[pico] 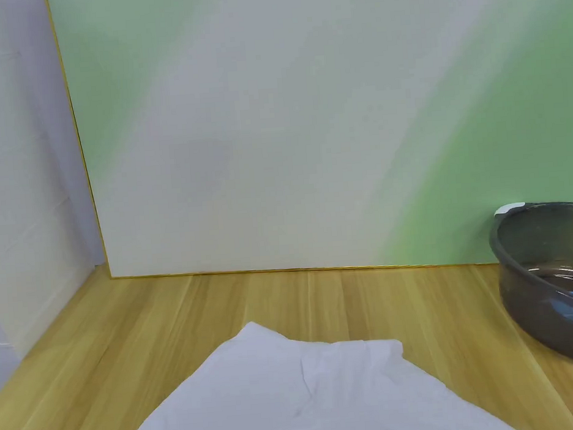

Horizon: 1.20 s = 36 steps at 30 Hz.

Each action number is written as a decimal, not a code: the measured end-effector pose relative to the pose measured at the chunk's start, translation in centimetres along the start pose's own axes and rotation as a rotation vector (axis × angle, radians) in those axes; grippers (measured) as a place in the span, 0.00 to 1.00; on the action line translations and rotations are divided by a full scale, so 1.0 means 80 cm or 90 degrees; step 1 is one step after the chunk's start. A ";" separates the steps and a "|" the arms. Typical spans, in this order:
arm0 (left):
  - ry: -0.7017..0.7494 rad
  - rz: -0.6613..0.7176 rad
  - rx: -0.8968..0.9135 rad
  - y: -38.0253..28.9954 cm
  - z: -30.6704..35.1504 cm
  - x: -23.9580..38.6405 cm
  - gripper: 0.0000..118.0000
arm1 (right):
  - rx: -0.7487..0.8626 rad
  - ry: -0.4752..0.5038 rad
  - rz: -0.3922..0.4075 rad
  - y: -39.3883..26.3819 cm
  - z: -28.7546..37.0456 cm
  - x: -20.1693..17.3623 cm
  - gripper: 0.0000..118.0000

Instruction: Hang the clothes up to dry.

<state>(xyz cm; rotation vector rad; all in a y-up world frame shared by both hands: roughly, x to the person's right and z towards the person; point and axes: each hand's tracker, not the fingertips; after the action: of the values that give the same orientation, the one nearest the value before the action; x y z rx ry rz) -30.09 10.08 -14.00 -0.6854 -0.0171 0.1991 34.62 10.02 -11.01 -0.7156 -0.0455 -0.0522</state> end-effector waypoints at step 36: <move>0.022 -0.008 0.096 0.082 0.040 0.069 0.01 | 0.114 0.246 0.174 0.176 -0.022 -0.307 0.00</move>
<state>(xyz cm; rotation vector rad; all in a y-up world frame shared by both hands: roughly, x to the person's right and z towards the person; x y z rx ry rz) -26.13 18.08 -15.87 -0.5376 0.0263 0.1754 11.05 20.23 -23.03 -0.5182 0.4128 0.0749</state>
